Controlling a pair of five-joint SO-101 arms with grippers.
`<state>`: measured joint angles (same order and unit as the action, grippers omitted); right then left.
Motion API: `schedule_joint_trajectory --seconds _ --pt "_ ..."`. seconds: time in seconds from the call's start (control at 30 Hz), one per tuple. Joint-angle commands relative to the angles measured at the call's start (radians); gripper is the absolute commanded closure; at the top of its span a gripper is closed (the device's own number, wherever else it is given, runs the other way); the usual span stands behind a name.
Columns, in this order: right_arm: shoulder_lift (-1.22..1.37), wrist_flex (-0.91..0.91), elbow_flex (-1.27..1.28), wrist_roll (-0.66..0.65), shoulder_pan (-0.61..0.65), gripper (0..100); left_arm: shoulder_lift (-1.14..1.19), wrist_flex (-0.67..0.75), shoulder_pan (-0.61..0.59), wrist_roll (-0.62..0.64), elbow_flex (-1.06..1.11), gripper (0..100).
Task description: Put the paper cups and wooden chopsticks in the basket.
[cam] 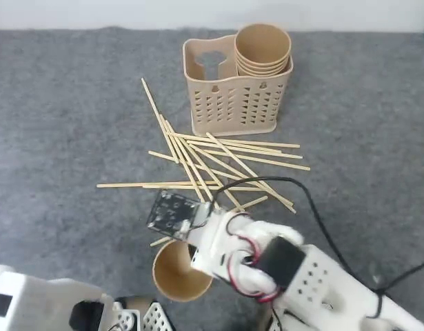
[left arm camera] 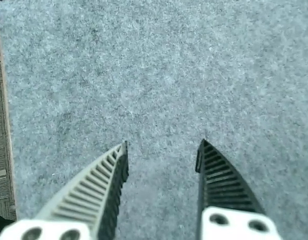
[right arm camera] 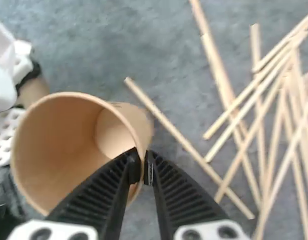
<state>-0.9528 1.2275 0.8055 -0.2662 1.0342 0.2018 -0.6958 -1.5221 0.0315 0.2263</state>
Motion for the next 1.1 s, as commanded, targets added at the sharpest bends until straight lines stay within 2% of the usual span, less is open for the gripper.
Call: schedule_joint_trajectory --seconds 0.0,0.17,0.43,0.8,0.97,1.07 --pt "-0.058 -0.012 -0.069 -0.038 -0.059 99.1 -0.017 -0.008 0.009 0.011 -0.048 79" --pt "-0.058 -0.01 -0.164 -0.037 -0.145 99.1 -0.018 -0.063 0.049 0.011 -0.05 79" --pt "-0.047 0.002 -0.42 -0.011 -0.265 99.1 -0.075 -0.15 0.219 0.011 -0.027 79" --pt "0.283 0.07 -0.957 -0.009 -0.545 99.1 -0.687 -0.127 0.605 0.011 0.456 79" --pt "0.45 0.068 -1.224 -0.008 -0.656 99.1 -0.861 -0.23 0.802 0.011 0.591 79" --pt "0.565 0.07 -1.37 0.055 -0.717 99.1 -0.898 -0.288 0.899 0.011 0.624 79"
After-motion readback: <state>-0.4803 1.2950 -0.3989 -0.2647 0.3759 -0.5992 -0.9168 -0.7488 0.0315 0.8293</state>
